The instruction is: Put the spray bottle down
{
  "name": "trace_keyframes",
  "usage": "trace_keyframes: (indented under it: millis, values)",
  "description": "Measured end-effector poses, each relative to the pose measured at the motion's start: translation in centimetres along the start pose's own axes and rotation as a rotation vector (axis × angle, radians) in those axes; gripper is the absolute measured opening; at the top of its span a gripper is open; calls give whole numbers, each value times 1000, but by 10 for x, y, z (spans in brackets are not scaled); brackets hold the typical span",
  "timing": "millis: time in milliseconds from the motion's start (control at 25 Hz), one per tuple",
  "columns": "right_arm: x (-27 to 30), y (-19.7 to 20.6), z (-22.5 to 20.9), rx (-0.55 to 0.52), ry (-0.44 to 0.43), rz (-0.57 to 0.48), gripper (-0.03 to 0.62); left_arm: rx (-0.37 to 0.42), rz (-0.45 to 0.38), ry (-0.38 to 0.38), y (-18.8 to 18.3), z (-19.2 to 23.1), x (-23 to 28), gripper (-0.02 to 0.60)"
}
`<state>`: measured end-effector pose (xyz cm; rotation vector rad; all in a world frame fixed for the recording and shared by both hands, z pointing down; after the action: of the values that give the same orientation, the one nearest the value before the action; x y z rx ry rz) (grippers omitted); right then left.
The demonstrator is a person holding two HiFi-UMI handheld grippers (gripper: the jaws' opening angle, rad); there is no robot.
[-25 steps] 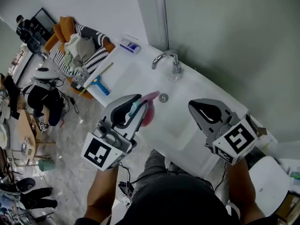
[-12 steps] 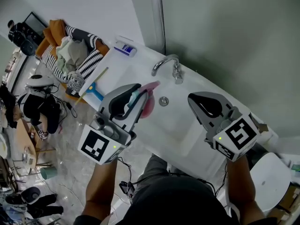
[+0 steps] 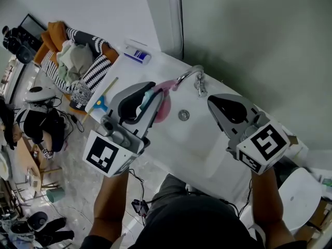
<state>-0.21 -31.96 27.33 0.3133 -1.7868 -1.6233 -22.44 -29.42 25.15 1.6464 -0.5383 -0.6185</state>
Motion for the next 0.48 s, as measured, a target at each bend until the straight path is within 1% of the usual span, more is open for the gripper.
trace_keyframes:
  millis: [480]
  values:
    - [53,-4,-23,-3,27,30,9,-18,-18,12,31,59,21,67]
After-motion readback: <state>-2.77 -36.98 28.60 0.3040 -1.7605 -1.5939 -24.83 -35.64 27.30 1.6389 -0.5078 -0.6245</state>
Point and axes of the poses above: the fingertips, and each gripper's own axes: x forward along the fingers, z to its left, y out of its underside, the point moved 8 cm from there along -x, backward along the fingers, and after that the axes turned 8 degrees about y, right-handed, at the moved point
